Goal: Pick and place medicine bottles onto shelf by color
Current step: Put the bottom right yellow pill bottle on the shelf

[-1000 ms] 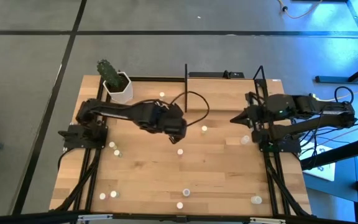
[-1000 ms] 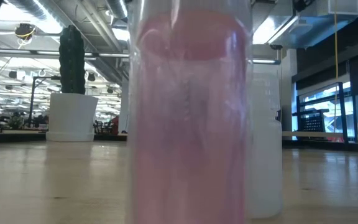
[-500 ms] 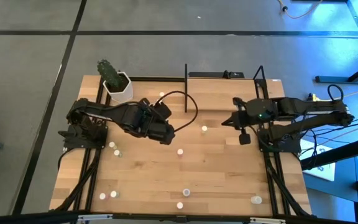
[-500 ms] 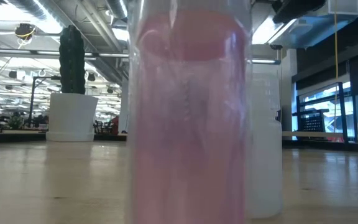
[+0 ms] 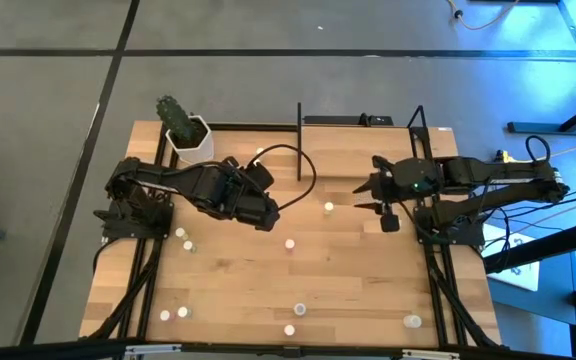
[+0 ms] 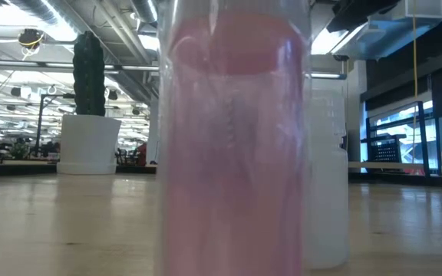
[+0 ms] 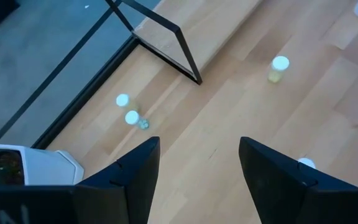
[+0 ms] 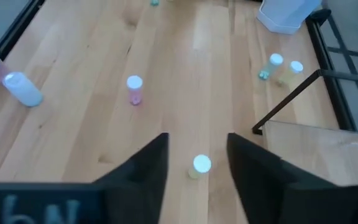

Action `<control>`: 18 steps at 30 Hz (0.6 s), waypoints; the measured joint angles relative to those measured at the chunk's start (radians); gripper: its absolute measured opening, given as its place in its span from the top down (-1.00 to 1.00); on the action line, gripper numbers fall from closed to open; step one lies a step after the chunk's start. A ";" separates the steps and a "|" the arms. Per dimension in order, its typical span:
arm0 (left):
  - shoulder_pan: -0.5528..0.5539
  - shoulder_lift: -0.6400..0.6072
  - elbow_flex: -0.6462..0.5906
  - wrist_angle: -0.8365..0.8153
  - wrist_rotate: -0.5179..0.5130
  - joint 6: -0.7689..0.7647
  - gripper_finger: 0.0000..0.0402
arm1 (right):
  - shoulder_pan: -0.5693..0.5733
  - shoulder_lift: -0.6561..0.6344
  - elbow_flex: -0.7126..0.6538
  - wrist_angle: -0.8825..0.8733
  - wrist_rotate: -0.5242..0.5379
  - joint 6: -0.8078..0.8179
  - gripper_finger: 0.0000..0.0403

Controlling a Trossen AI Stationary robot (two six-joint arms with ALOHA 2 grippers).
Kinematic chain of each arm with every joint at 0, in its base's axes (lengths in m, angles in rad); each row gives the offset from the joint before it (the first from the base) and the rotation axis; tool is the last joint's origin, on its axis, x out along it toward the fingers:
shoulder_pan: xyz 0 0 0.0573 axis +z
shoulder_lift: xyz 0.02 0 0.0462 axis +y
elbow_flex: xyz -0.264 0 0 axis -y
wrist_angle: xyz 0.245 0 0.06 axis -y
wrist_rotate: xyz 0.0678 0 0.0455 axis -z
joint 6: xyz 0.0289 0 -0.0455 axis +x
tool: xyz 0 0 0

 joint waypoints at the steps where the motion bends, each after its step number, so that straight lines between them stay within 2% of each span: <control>1: 0.000 0.000 0.000 0.000 0.000 0.000 -0.06 | 0.000 0.003 0.000 0.009 0.001 -0.014 0.05; 4: 0.000 0.000 0.000 0.000 0.000 0.001 -0.06 | 0.000 0.018 0.000 0.015 -0.001 -0.075 -0.11; 7: 0.000 0.001 0.000 0.000 0.000 0.006 -0.06 | 0.000 0.043 -0.002 0.017 -0.008 -0.143 -0.19; 13: 0.000 0.001 0.000 0.000 0.000 0.008 -0.06 | 0.000 0.159 -0.003 0.021 -0.011 -0.193 -0.17; 18: 0.000 0.001 0.000 0.000 0.000 0.008 -0.06 | -0.022 0.278 -0.004 0.029 -0.010 -0.121 -0.14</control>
